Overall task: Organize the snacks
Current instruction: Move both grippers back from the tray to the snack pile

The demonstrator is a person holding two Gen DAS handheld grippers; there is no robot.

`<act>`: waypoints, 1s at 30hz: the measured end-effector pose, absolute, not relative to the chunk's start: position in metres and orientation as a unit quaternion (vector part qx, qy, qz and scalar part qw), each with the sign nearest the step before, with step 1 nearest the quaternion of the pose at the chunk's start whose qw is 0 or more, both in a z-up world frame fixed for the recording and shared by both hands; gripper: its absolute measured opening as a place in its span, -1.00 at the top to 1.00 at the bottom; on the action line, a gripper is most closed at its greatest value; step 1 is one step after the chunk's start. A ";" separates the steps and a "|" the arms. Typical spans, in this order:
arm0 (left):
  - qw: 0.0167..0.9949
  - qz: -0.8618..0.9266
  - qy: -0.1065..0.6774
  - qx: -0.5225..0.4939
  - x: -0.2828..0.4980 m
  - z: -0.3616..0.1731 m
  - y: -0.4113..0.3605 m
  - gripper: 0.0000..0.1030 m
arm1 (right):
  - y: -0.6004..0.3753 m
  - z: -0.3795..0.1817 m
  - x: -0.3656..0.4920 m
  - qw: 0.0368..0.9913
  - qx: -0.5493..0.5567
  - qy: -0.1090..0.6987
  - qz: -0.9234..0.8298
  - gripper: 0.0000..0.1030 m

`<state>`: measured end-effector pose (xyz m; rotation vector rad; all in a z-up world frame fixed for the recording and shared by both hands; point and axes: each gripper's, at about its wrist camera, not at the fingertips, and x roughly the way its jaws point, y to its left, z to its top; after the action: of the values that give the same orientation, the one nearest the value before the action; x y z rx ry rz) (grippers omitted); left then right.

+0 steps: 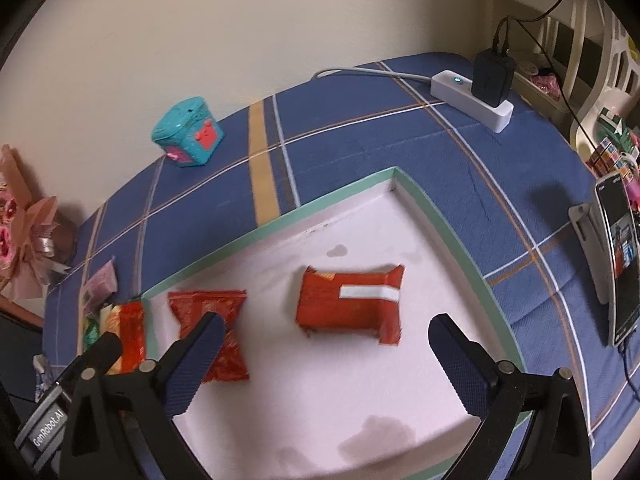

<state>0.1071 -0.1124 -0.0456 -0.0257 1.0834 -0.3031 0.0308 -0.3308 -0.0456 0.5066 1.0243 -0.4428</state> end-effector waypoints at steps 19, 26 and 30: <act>0.854 -0.049 0.516 -0.056 0.077 -0.030 -0.012 -0.93 | -0.262 -0.019 0.011 0.846 0.183 0.478 -0.147 -1.00; 0.849 -0.020 0.521 -0.083 0.069 -0.033 0.027 -0.93 | -0.235 -0.024 0.011 0.846 0.170 0.489 -0.127 -1.00; 0.844 0.009 0.526 -0.104 0.070 -0.036 0.057 -0.93 | -0.215 -0.026 0.018 0.847 0.165 0.494 -0.108 -1.00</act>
<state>0.0703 0.0570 -0.0362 -0.2188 1.1095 0.0200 0.0184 -0.2155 -0.0257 0.3473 1.0425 -0.2286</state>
